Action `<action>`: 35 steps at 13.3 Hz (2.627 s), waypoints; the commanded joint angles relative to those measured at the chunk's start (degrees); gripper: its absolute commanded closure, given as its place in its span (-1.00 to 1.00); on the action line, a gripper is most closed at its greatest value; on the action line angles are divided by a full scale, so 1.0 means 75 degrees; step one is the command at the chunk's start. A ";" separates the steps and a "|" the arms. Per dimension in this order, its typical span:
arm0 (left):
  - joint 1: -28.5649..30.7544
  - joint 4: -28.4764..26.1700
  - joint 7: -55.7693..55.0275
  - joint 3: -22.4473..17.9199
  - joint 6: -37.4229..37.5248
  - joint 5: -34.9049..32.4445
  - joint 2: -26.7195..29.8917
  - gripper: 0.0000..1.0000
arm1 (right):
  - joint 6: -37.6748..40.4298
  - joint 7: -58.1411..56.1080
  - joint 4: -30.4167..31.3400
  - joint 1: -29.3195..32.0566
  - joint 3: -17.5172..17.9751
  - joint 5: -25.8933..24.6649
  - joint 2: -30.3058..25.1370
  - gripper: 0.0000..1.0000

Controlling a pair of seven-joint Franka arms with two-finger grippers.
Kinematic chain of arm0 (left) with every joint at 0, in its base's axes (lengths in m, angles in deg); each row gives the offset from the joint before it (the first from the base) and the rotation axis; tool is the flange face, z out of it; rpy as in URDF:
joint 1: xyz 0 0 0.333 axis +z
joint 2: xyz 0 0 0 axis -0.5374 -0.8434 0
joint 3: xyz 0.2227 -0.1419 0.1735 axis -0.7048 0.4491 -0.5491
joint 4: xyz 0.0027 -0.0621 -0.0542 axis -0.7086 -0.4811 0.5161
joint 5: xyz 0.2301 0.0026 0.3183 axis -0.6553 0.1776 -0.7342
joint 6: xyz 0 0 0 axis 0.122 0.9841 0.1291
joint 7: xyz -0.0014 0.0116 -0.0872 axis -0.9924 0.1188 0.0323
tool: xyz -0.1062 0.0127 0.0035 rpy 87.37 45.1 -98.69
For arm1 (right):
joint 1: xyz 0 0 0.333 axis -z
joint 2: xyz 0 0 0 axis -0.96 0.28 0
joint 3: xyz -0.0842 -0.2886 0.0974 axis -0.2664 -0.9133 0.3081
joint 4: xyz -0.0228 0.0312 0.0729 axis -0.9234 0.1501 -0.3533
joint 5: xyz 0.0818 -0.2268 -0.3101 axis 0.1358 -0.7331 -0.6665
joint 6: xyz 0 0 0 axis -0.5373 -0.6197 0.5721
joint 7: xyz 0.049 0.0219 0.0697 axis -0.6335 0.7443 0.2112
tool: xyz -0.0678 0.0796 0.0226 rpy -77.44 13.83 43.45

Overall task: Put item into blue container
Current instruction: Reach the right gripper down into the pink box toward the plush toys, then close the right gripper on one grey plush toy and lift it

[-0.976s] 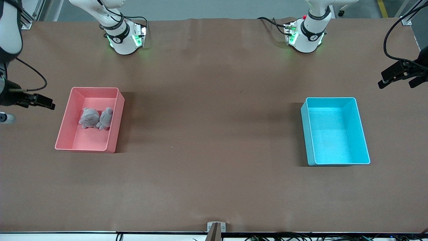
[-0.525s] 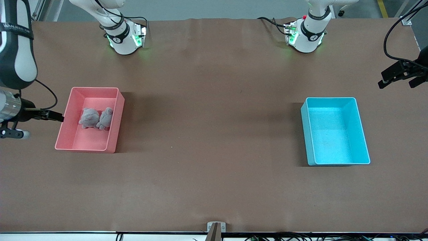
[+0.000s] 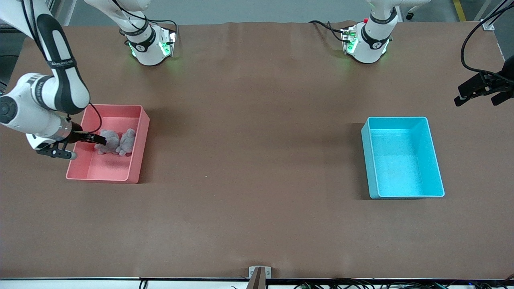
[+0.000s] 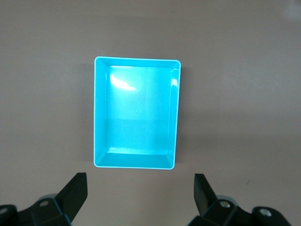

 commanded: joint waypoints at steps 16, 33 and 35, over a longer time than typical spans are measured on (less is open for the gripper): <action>0.0007 -0.0012 0.0002 -0.0036 -0.0032 0.0062 0.0088 -1.00 | -0.1787 0.0091 0.0862 0.0081 0.0122 0.0359 0.0841 -1.00; 0.0007 -0.0012 -0.0009 -0.0036 -0.0032 0.0074 0.0088 -1.00 | -0.1412 0.0079 0.1038 0.0080 0.0134 0.0359 0.0865 0.55; 0.0007 -0.0012 -0.0009 -0.0036 -0.0032 0.0074 0.0088 -1.00 | -0.1412 0.0091 0.1038 0.0069 0.0134 0.0359 0.0865 0.87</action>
